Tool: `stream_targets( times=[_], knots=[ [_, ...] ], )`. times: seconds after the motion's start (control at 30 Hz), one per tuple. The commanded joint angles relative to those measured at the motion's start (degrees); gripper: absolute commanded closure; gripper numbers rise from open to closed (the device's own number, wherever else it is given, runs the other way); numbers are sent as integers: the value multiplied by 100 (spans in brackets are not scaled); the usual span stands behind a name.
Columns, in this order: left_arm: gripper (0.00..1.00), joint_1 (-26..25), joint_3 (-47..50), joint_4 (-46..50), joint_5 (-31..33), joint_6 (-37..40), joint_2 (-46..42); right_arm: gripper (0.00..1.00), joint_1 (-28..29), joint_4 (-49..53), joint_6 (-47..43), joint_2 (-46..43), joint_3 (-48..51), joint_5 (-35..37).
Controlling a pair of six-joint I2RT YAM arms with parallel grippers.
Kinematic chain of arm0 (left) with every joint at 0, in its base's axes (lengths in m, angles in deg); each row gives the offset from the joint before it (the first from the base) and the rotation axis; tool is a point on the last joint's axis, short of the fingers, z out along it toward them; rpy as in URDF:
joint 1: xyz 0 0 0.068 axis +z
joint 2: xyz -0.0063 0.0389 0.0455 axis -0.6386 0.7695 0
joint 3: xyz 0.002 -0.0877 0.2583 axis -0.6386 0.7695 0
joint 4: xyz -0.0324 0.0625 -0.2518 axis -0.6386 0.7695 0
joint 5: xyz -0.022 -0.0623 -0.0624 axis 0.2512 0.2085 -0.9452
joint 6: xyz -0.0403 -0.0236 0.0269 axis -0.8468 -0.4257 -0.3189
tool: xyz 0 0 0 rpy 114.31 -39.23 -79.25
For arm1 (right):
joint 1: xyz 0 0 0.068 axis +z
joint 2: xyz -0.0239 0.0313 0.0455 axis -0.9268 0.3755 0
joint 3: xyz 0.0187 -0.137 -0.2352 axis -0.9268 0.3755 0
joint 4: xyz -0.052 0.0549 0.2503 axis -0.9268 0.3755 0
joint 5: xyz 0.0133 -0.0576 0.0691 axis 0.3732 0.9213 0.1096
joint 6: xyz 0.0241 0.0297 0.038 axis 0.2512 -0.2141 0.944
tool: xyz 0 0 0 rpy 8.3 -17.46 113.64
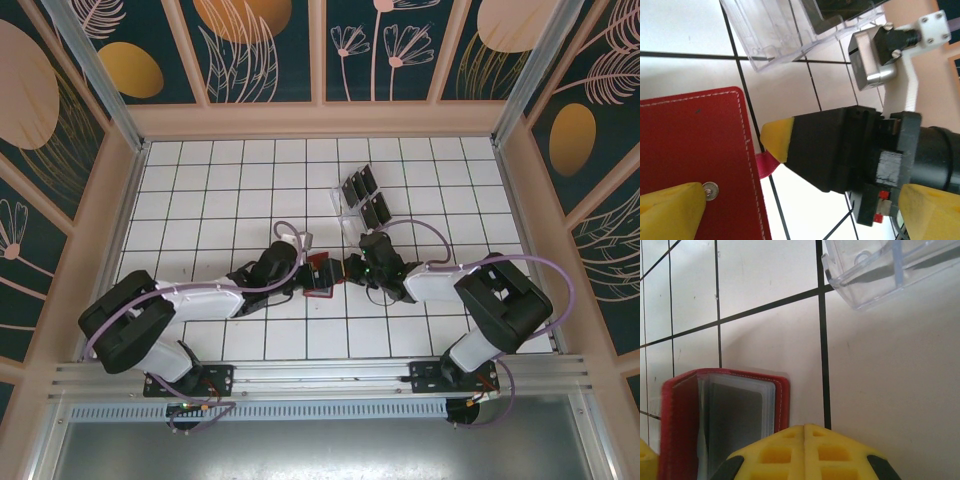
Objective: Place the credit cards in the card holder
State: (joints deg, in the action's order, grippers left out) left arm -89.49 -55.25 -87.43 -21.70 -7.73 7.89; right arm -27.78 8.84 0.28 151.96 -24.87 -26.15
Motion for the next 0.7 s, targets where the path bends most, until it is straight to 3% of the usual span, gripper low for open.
stream_targets(
  times=[0.0, 0.37, 0.67],
  knots=[
    [1, -64, -112, -119, 111, -107, 248, 100, -43, -164, 89, -193, 118, -80],
    [1, -86, 76, -195, 439, -343, 500, 100, -90, -144, 148, -405, 154, -133],
    [2, -84, -271, 457, 869, -69, -124, 83, -91, 292, -8, -653, 105, 48]
  ],
)
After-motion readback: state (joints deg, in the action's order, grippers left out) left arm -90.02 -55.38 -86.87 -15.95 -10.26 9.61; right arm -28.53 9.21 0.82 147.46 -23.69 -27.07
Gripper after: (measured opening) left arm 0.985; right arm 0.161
